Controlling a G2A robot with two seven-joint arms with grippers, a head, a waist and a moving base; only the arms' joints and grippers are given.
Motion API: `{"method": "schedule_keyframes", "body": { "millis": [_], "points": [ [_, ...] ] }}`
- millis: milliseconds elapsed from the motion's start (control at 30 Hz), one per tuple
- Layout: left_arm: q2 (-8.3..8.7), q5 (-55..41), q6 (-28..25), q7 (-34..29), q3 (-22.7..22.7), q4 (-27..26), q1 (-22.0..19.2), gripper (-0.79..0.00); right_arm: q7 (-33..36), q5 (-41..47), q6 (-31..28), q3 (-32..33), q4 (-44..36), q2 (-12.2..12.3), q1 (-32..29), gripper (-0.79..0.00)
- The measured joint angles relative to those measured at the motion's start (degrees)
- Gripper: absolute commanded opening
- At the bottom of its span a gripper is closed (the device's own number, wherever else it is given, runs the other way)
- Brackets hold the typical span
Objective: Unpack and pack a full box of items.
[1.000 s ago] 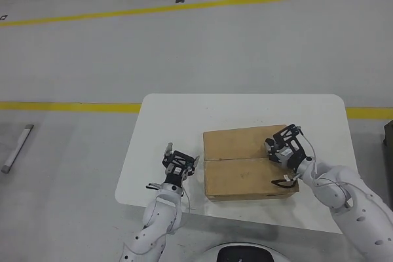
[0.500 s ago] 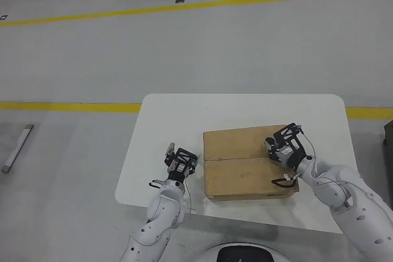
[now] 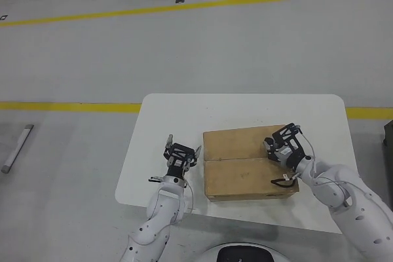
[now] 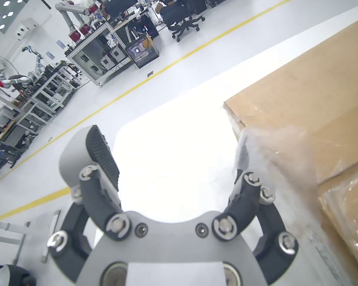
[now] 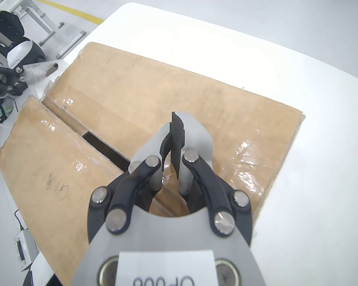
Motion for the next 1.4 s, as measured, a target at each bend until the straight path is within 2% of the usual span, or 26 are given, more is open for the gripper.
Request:
{"method": "schedule_keyframes", "body": {
  "millis": [367,567,600,667,700,733,1400],
  "points": [
    [-0.35,-0.3,-3.1,0.1,-1.3,-4.0,0.1,0.000,0.1,-0.3,0.0,-0.3,0.5,-0.1,0.2,-0.785],
    [-0.21,1.2,-9.5,-1.8,-1.3,-5.5,0.0,0.000,0.0,-0.4,0.0,-0.2,0.4,-0.1,0.2,-0.785],
    [-0.13,2.5,-10.2,-2.3,-1.4,-5.4,0.0,-0.065,0.0,-0.4,0.0,-0.2,0.4,-0.2,0.3,-0.785],
    [-0.05,4.8,-10.4,-3.0,-1.3,-5.3,0.2,-0.477,0.0,-0.4,0.0,-0.2,0.4,-0.2,0.3,-0.785],
    [-0.05,6.1,-10.5,-3.3,-1.1,-5.1,0.3,-0.570,0.0,-0.4,0.0,-0.2,0.4,-0.2,0.3,-0.785],
    [-0.08,6.7,-10.5,-3.5,-1.0,-5.0,0.4,-0.785,0.0,-0.4,0.0,-0.2,0.4,-0.2,0.3,-0.785],
    [-0.79,11.4,-9.4,-3.0,-1.0,-4.8,0.8,-0.785,-0.1,-0.9,0.3,-0.6,0.1,-0.4,0.4,-0.785]
  ]
}}
